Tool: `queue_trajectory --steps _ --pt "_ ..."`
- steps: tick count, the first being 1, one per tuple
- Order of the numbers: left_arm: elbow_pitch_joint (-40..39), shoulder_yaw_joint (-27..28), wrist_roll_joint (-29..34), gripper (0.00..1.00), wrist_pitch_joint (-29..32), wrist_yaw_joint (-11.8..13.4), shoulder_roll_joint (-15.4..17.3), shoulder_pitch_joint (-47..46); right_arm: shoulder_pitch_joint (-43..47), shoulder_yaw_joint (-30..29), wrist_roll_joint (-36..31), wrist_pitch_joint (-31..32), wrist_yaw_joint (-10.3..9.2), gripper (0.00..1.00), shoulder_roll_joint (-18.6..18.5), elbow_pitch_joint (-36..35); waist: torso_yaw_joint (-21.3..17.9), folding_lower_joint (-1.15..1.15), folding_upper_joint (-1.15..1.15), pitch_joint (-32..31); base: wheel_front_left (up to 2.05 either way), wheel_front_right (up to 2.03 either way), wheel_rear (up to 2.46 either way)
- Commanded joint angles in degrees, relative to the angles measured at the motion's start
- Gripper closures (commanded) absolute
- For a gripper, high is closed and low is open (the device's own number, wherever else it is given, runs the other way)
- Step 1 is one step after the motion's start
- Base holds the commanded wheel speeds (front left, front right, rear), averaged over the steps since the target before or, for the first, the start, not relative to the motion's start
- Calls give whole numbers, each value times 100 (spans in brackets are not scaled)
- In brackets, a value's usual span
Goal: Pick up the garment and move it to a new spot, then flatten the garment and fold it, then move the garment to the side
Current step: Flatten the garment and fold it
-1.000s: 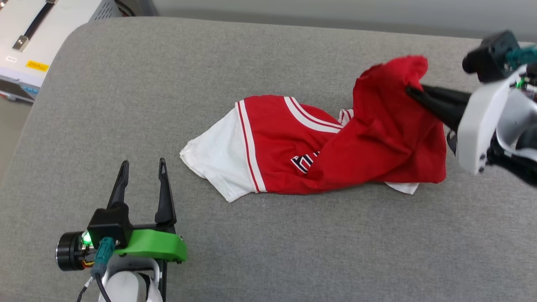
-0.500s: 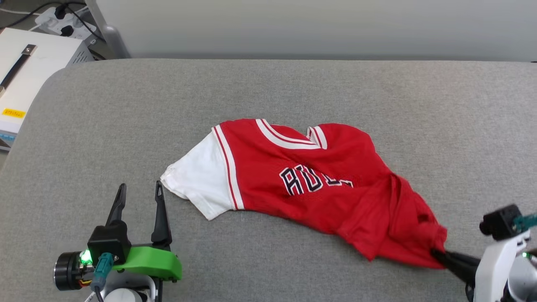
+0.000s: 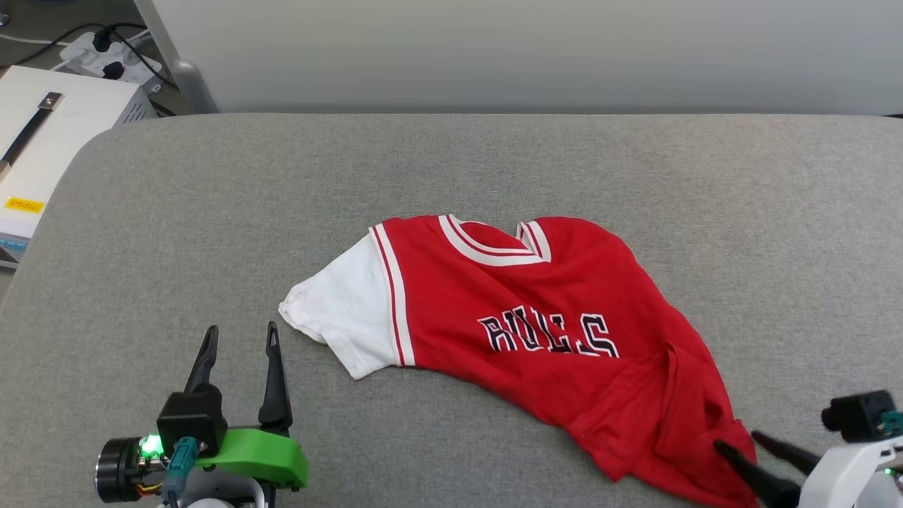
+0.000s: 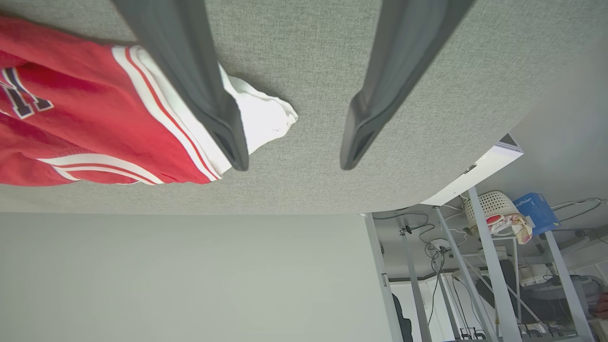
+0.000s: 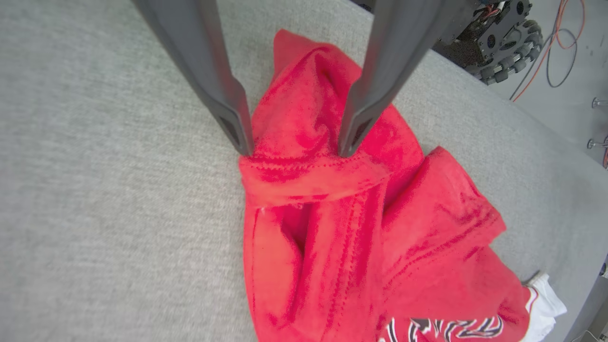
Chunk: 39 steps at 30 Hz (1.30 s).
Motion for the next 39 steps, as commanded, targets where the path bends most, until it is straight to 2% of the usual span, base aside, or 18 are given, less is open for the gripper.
queue_trajectory --steps 1,5,8,11,14,20,28,32,39 --pt "2 8 62 0 -33 -28 -17 95 -3 -237 -109 -127 -5 0 1 -156 -9 0 0 -29 0 0 0" --pt "-16 3 81 0 -33 -33 -22 96 -61 -1010 -360 -326 -5 0 -28 -741 -5 0 0 -39 0 0 0" --pt "-52 -1 94 0 -33 -28 -30 73 -255 -1565 -661 -216 -5 0 -48 -1240 3 0 0 -1 0 0 0" --pt "-100 -21 113 0 -33 -20 -41 25 -617 -1892 -972 144 -5 0 -36 -1608 31 0 0 87 0 0 0" --pt "-159 -62 141 0 -33 -23 -52 -44 -1110 -1917 -1200 627 -5 0 -84 -1797 78 0 0 191 0 0 0" --pt "-228 -140 165 0 -33 -46 -75 -230 -2328 -1304 -1389 1761 -5 0 -206 -1654 203 0 0 452 0 0 0" --pt "-252 -276 139 0 -33 -72 -133 -535 -3484 -93 -1156 2980 -5 0 -60 -582 448 0 0 845 0 0 0" --pt "-239 -303 123 0 -33 -67 -154 -645 -3784 497 -1198 3008 -5 0 72 40 536 0 0 1019 0 0 0" --pt "-173 -292 115 0 -33 -80 -173 -771 -3836 1395 -1064 2593 -5 0 372 1116 615 0 0 1160 0 0 0"
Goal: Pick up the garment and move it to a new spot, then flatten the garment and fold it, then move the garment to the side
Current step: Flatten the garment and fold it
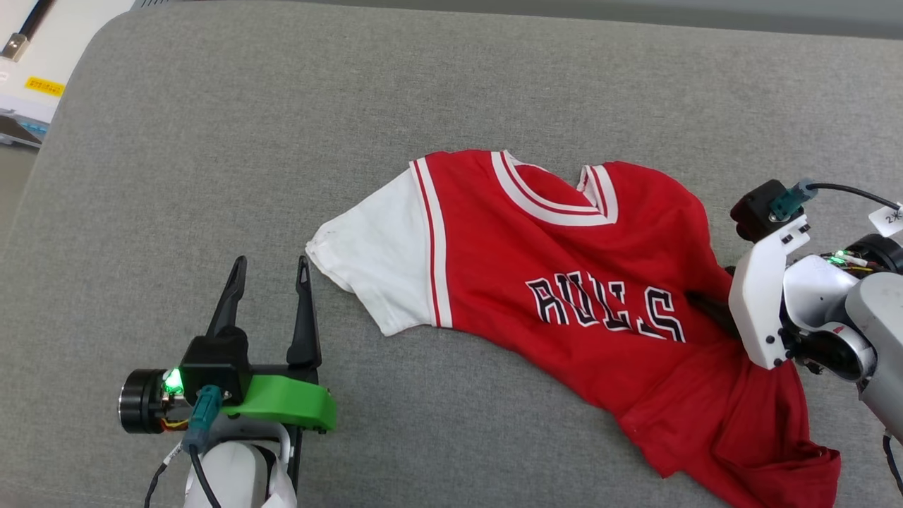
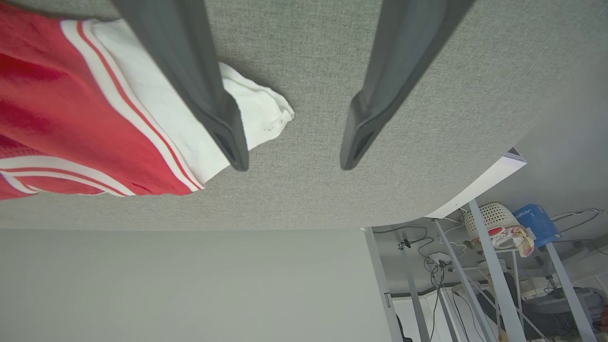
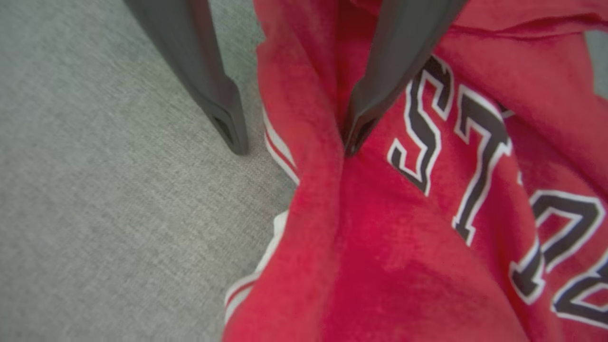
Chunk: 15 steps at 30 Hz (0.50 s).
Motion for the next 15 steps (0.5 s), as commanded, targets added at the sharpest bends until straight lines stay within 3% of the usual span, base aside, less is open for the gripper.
queue_trajectory --steps 1,3,4,5,11,15 --pt "14 7 -18 0 -33 -21 -33 -95 -12 132 92 -119 -4 0 54 134 38 0 0 34 0 0 0" --pt "41 23 -17 0 -33 -14 -37 -87 20 317 173 -328 -4 0 82 267 14 0 0 2 0 0 0" --pt "56 29 -15 0 -33 -15 -39 -75 2 404 150 -543 -4 59 65 292 -1 0 0 -22 0 0 0" --pt "71 34 -12 0 -33 -19 -40 -65 -2 449 159 -723 -4 100 53 310 -17 0 0 -49 0 0 0" --pt "161 98 15 0 -33 -53 -21 60 55 274 203 -2103 -4 100 -140 211 -230 0 0 -391 0 0 0" --pt "180 129 16 0 -33 -69 -20 217 390 -74 317 -2586 -4 100 -388 28 -421 0 0 -615 0 0 0"
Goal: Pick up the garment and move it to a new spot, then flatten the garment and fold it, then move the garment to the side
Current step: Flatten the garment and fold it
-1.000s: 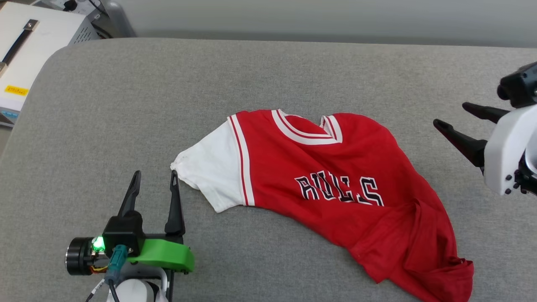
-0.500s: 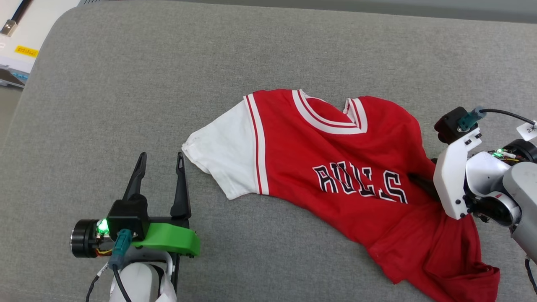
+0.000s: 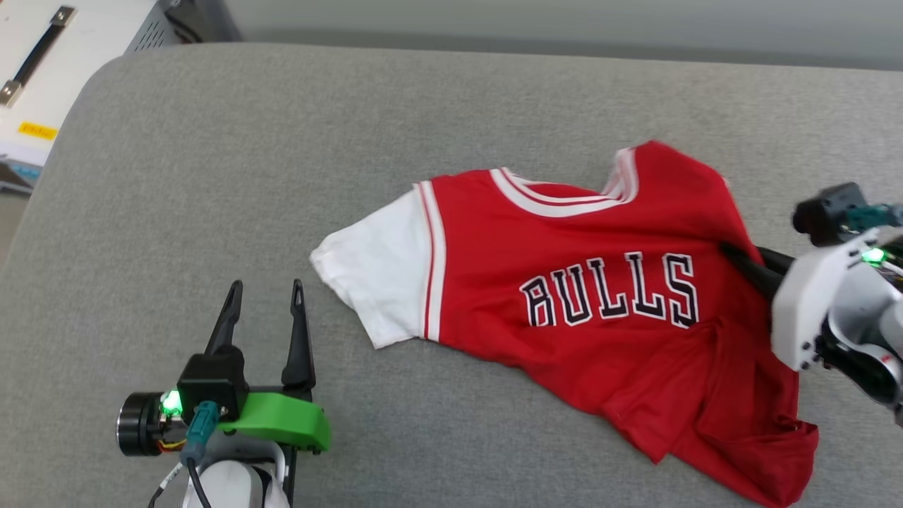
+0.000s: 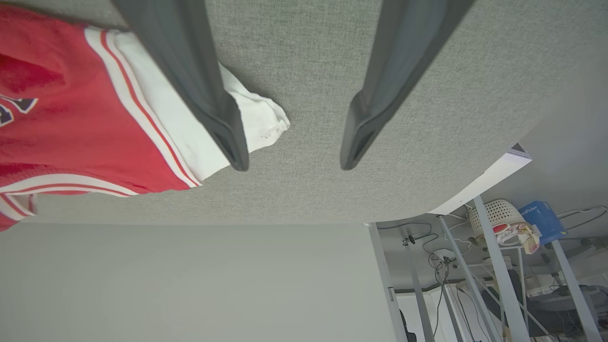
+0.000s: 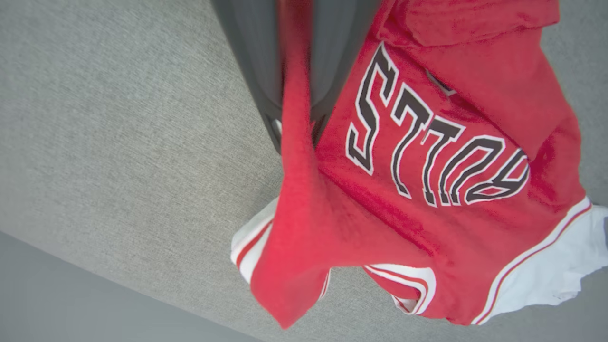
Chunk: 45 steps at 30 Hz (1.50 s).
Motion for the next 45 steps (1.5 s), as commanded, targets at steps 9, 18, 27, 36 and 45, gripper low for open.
queue_trajectory --steps 9,18,27,36,45 --pt "16 -31 24 0 -33 -49 -28 221 1284 -1370 395 -409 -5 100 -733 65 -401 0 0 -358 0 0 0" --pt "24 -108 -5 0 -33 -64 -50 207 2071 -2580 391 -262 -5 100 -946 388 -268 0 0 -220 0 0 0" --pt "10 -258 -43 0 -33 -60 -71 -47 1033 -2661 -532 760 -5 100 -683 592 74 0 0 213 0 0 0" --pt "48 -382 -103 0 -33 -7 -82 -216 347 -2168 -869 1301 -5 100 267 1601 283 0 0 418 0 0 0" --pt "55 -226 -70 0 -33 30 -68 -92 612 -2404 -740 -55 -5 0 397 1822 30 0 0 58 0 0 0"
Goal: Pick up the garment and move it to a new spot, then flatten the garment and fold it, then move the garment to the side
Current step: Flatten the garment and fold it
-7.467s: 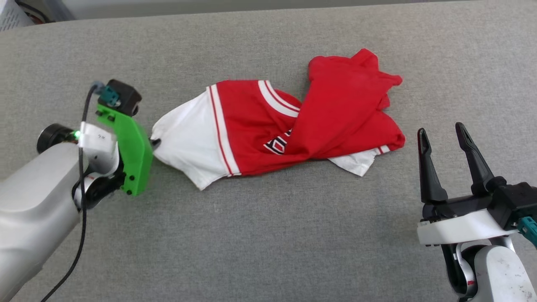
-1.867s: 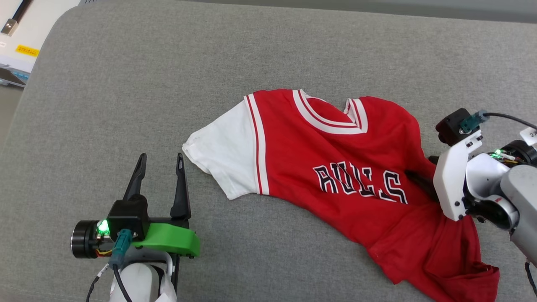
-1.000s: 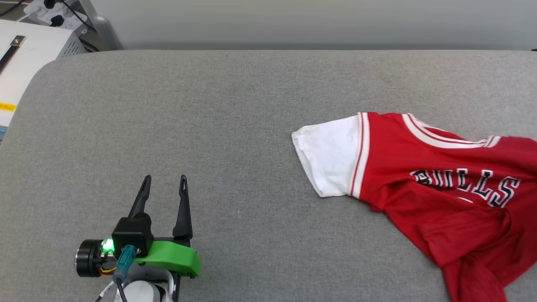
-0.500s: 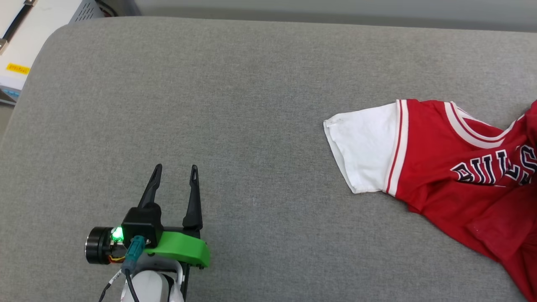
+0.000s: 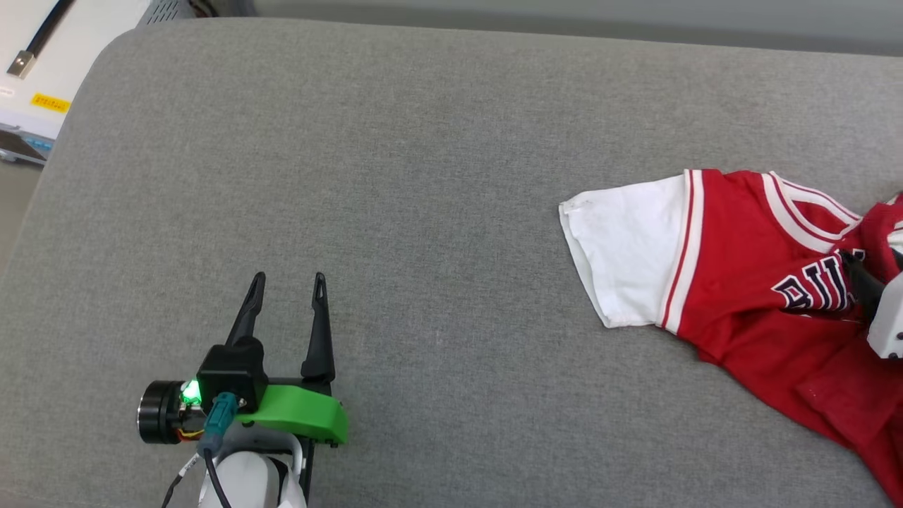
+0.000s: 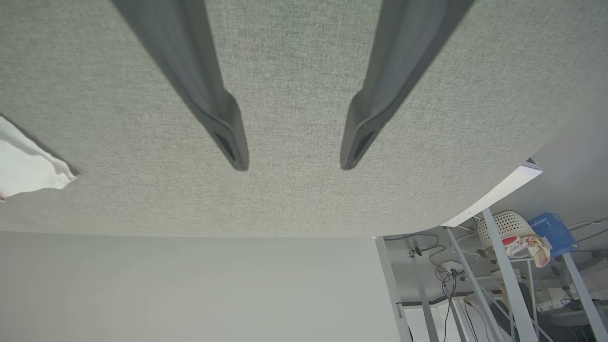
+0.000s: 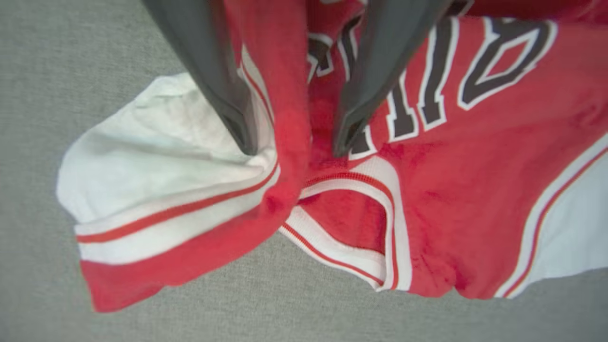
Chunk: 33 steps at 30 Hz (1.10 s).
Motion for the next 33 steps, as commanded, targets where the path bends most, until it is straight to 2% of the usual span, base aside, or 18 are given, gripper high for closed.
queue_trajectory --steps 1,7,11,12,19,25,31,33 --pt "-8 47 12 0 -33 12 -3 41 182 -75 -15 -262 -4 0 -3 -43 -202 0 0 -226 0 0 0" --pt "-63 185 36 0 -33 -34 85 97 717 -674 -525 -1223 -4 0 88 -536 -498 0 0 -446 0 0 0" --pt "-106 236 48 0 -33 -129 182 -1 1011 -1350 -1103 -1713 -4 0 427 -1179 -679 0 0 -546 0 0 0" --pt "-93 247 35 0 -33 -252 270 -180 1267 -1861 -1651 -1996 -4 0 862 -1806 -784 0 0 -617 0 0 0" --pt "189 32 -167 0 -30 -627 504 -991 1919 -2390 -2466 -2234 -4 0 2003 -3208 -905 0 0 -659 0 0 0" --pt "663 -590 -575 0 548 -769 828 -2135 2418 -2271 -2669 -2276 -4 0 2566 -3682 -980 0 0 -558 0 0 0" --pt "1013 -1960 -1736 0 1895 -778 1328 -3473 2537 -1974 -2776 -2295 -4 0 2652 -3703 -1159 0 0 -345 0 0 0" --pt "1132 -2432 -2237 0 2519 -778 1449 -3925 2494 -1923 -2783 -2325 -4 0 2677 -3712 -1227 0 0 -255 0 0 0"
